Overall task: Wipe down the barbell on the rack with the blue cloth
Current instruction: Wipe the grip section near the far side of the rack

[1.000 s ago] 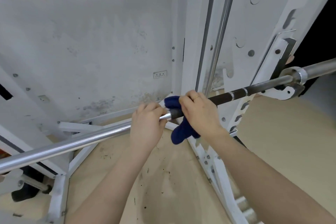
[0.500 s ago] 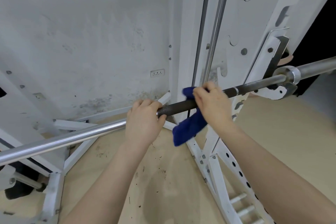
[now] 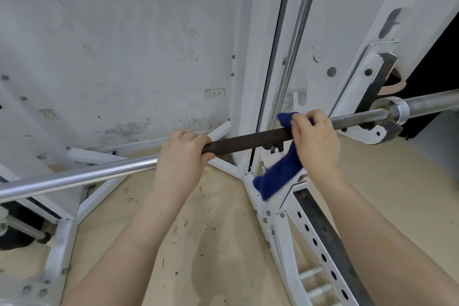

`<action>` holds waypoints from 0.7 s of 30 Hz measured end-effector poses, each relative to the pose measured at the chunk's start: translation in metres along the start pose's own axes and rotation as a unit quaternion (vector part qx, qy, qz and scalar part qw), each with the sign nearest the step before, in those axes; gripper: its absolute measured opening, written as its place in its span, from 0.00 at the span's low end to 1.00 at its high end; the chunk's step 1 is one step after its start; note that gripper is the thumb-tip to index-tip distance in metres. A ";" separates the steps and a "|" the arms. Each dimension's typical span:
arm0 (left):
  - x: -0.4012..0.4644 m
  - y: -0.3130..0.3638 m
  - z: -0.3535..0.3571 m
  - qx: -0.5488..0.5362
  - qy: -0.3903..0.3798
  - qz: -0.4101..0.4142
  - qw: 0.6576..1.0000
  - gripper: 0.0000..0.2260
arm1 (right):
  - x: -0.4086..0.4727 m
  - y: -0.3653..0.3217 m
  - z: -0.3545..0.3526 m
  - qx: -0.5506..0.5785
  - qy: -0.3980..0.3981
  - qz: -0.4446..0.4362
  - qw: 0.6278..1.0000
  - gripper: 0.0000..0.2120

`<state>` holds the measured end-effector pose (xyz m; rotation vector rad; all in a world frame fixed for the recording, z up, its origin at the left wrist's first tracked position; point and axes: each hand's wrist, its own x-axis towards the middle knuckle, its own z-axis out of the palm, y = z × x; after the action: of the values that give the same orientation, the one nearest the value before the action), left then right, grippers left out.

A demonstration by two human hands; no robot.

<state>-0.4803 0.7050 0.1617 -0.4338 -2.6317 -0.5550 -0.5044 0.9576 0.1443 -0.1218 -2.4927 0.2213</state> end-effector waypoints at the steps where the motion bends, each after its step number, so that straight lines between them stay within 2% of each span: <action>1: 0.000 0.000 0.000 -0.004 0.000 -0.002 1.000 0.07 | 0.001 0.000 0.000 0.016 0.014 0.032 0.999 0.05; 3: 0.000 0.001 -0.001 -0.011 0.000 -0.016 1.000 0.07 | -0.002 -0.015 0.003 0.039 0.056 0.042 0.997 0.05; 5: 0.001 0.002 -0.002 -0.014 -0.004 -0.030 0.999 0.08 | -0.010 -0.038 0.006 0.020 0.093 -0.030 0.995 0.10; 7: 0.002 0.004 -0.004 -0.014 -0.008 -0.039 0.999 0.08 | -0.015 -0.045 0.007 0.037 0.073 -0.100 0.992 0.13; 9: 0.002 0.006 -0.005 -0.021 -0.009 -0.040 0.999 0.08 | -0.005 -0.030 0.008 0.039 0.031 -0.114 0.992 0.14; 11: 0.001 0.005 -0.004 -0.021 -0.006 -0.042 0.999 0.08 | 0.006 -0.007 0.006 0.005 -0.003 -0.046 0.999 0.14; 14: -0.002 0.004 -0.001 -0.008 0.016 -0.045 0.999 0.09 | 0.014 -0.003 0.007 0.004 0.021 0.096 0.995 0.14; 16: -0.004 0.004 0.002 0.008 0.031 -0.041 0.999 0.09 | 0.010 -0.028 0.004 0.036 0.036 0.114 0.992 0.13; 18: -0.003 0.005 0.002 0.019 0.037 -0.039 0.998 0.10 | -0.001 -0.063 0.004 0.048 0.042 0.056 0.996 0.11; 21: -0.001 0.004 0.002 0.020 0.035 -0.035 0.999 0.10 | -0.020 -0.109 0.002 0.028 0.027 -0.043 0.998 0.13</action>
<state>-0.4786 0.7093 0.1615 -0.3056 -2.5942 -0.5275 -0.4935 0.8478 0.1521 0.0032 -2.4294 0.2484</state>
